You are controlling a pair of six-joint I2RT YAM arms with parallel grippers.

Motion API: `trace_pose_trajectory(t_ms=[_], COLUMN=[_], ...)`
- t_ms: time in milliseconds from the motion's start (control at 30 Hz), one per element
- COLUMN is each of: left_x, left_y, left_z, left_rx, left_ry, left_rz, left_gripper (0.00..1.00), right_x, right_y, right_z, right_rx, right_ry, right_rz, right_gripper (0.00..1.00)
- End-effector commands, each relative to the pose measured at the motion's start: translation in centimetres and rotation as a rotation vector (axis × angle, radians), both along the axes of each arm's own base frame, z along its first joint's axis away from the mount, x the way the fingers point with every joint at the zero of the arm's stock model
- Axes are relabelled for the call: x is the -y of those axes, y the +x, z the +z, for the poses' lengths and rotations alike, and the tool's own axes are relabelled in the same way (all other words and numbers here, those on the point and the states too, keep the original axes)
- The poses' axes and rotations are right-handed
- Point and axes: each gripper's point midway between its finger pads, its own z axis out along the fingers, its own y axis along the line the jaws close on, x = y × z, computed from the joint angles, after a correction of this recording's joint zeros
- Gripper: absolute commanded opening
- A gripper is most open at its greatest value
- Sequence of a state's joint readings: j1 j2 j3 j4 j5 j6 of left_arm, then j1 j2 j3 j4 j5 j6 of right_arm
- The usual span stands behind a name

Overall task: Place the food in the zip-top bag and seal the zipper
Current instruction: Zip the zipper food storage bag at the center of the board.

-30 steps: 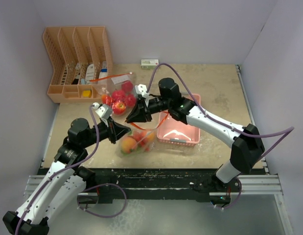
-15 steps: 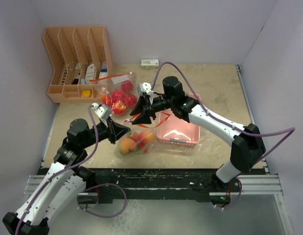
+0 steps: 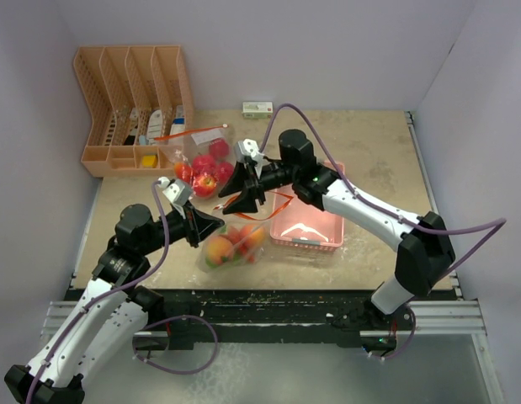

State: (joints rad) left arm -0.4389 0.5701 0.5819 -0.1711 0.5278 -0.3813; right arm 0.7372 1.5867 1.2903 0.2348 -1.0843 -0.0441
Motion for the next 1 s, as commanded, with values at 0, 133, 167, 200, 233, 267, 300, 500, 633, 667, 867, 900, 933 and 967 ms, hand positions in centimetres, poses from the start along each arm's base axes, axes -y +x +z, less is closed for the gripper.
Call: trace_pose_trajectory(t_ms=[0, 133, 167, 200, 233, 267, 300, 500, 633, 667, 867, 900, 933, 967], left_x=[0.1, 0.1, 0.1, 0.1, 0.1, 0.1, 0.1, -0.2, -0.7, -0.7, -0.7, -0.8, -0.8, -0.9], left_y=[0.1, 0.0, 0.0, 0.0, 0.0, 0.0, 0.0, 0.0, 0.0, 0.0, -0.1, -0.1, -0.1, -0.2], left_z=[3.0, 3.0, 3.1, 3.0, 3.0, 3.0, 3.0, 3.1, 3.4, 3.5, 3.6, 3.7, 3.8, 3.9], left_rx=[0.093, 0.093, 0.095, 0.093, 0.094, 0.094, 0.095, 0.099, 0.113, 0.116, 0.119, 0.121, 0.124, 0.128], left_ry=[-0.033, -0.032, -0.033, -0.032, -0.033, -0.033, -0.033, -0.032, -0.037, -0.039, -0.04, -0.04, -0.041, -0.041], left_rz=[-0.011, -0.01, -0.01, -0.01, -0.009, -0.009, -0.008, 0.011, 0.039, 0.04, 0.037, 0.04, 0.042, 0.046], left_gripper=[0.0, 0.0, 0.0, 0.0, 0.0, 0.0, 0.0, 0.0, 0.0, 0.0, 0.0, 0.0, 0.0, 0.0], right_x=[-1.1, -1.4, -1.4, -1.3, -1.3, -1.2, -1.1, -0.6, -0.3, -0.2, 0.5, 0.7, 1.0, 1.2], right_y=[0.5, 0.4, 0.2, 0.1, 0.1, 0.1, 0.0, -0.7, -0.3, -0.3, 1.1, 1.5, 1.7, 2.0], right_z=[2.0, 2.1, 2.1, 2.1, 2.0, 2.0, 1.7, 0.4, -0.8, -0.9, -1.5, -1.6, -1.8, -2.0], right_rx=[0.042, 0.044, 0.044, 0.047, 0.049, 0.049, 0.04, -0.001, -0.007, -0.008, 0.0, 0.004, 0.002, 0.003], right_ry=[0.044, 0.045, 0.044, 0.044, 0.043, 0.042, 0.033, -0.009, -0.042, -0.048, -0.086, -0.095, -0.108, -0.117], right_rz=[-0.015, -0.007, -0.001, 0.002, 0.004, 0.005, 0.002, 0.029, -0.008, -0.01, -0.1, -0.118, -0.134, -0.148], right_gripper=[0.51, 0.51, 0.49, 0.46, 0.41, 0.35, 0.2, 0.08, 0.08, 0.08, 0.01, 0.01, 0.01, 0.01])
